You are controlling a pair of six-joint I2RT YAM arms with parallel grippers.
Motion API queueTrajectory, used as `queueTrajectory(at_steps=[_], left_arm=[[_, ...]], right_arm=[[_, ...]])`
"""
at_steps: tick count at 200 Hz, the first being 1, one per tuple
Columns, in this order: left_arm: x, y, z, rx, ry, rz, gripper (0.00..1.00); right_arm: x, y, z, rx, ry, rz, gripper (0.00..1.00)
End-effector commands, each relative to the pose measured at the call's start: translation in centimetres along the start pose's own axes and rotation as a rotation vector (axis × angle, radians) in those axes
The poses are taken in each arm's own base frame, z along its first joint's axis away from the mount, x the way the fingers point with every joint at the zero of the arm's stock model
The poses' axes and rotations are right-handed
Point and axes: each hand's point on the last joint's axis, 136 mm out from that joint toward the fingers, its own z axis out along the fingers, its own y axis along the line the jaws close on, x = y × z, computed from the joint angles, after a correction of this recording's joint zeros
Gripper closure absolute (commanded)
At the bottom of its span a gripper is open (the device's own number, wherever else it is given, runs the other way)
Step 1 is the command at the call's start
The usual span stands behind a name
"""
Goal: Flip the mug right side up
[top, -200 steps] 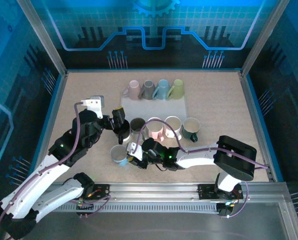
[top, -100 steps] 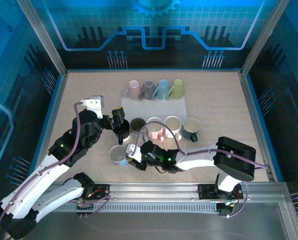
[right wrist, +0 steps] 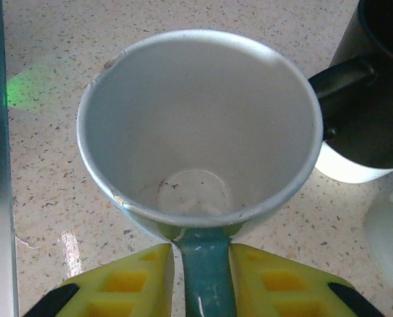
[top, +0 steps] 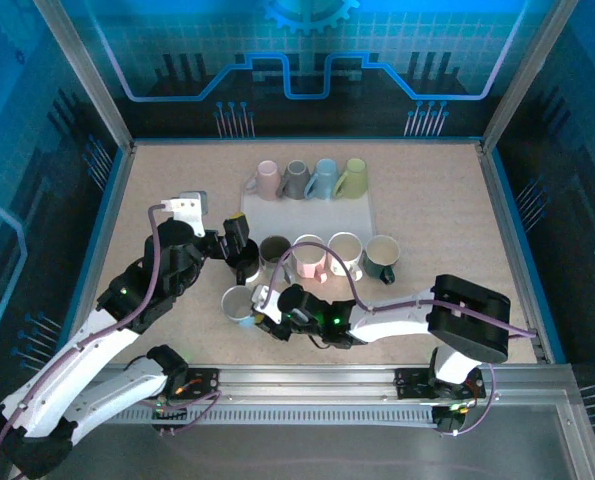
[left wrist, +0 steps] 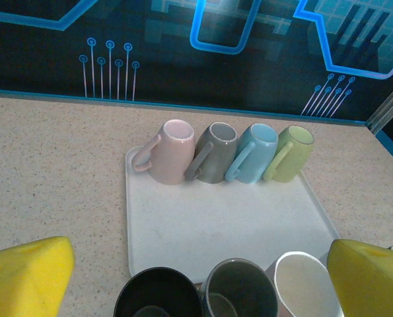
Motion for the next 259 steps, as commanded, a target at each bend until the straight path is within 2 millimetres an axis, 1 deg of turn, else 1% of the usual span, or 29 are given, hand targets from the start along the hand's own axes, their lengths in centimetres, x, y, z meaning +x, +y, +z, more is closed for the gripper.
queueTrajectory(at_steps=[1,30,46,78,112,131,156,172,187,196,201,205,220,243,251,259], left_arm=[[0.1,0.5,0.1,-0.025,-0.013,0.012,0.01],[0.0,0.5,0.1,-0.023,-0.015,0.013,0.01],[-0.1,0.5,0.0,-0.022,-0.017,0.013,0.01],[-0.1,0.5,0.0,-0.020,-0.017,0.015,0.01],[0.0,0.4,0.0,-0.015,-0.015,0.015,0.01],[0.0,0.5,0.0,-0.018,-0.014,0.015,0.01],[0.0,0.5,0.0,-0.018,-0.014,0.018,0.01],[0.1,0.5,0.1,-0.020,-0.010,0.021,0.01],[0.2,0.3,0.3,-0.015,-0.003,0.027,0.01],[0.4,0.1,0.5,-0.009,0.011,0.030,0.01],[0.6,-0.1,0.7,-0.004,0.024,0.034,0.01],[0.7,-0.2,0.8,-0.001,0.033,0.035,0.01],[1.2,-1.0,1.4,0.022,0.080,0.025,0.01],[2.5,-2.8,3.0,0.065,0.189,-0.007,0.01],[3.0,-3.1,3.7,0.053,0.235,-0.014,0.01],[3.1,-3.1,4.4,0.018,0.269,-0.045,0.01]], right_arm=[[-2.3,1.1,-0.5,-0.011,-0.048,-0.003,0.67],[-1.8,2.0,-1.2,-0.025,-0.039,-0.022,0.57],[-1.4,2.5,-1.3,-0.037,-0.024,-0.027,0.55],[-0.9,4.1,-1.4,-0.092,-0.010,-0.046,0.54],[-1.6,6.1,-1.0,-0.173,-0.014,-0.061,0.54],[-1.7,6.4,-0.6,-0.178,-0.008,-0.064,0.54],[-1.7,5.4,-0.8,-0.128,-0.010,-0.053,0.51],[-2.0,4.8,-1.5,-0.112,-0.025,-0.048,0.49],[-2.7,4.2,-2.5,-0.102,-0.047,-0.042,0.49],[-3.1,3.6,-3.3,-0.090,-0.060,-0.037,0.48],[-3.7,3.3,-3.8,-0.084,-0.079,-0.033,0.48],[-3.4,3.0,-4.1,-0.079,-0.060,-0.033,0.48],[-4.2,1.9,-5.6,-0.061,-0.072,-0.029,0.48],[-6.0,-1.0,-8.3,0.047,-0.079,-0.001,0.48],[-6.4,-2.1,-9.3,0.077,-0.065,0.019,0.47],[-6.8,-3.0,-10.2,0.096,-0.049,0.033,0.48]])
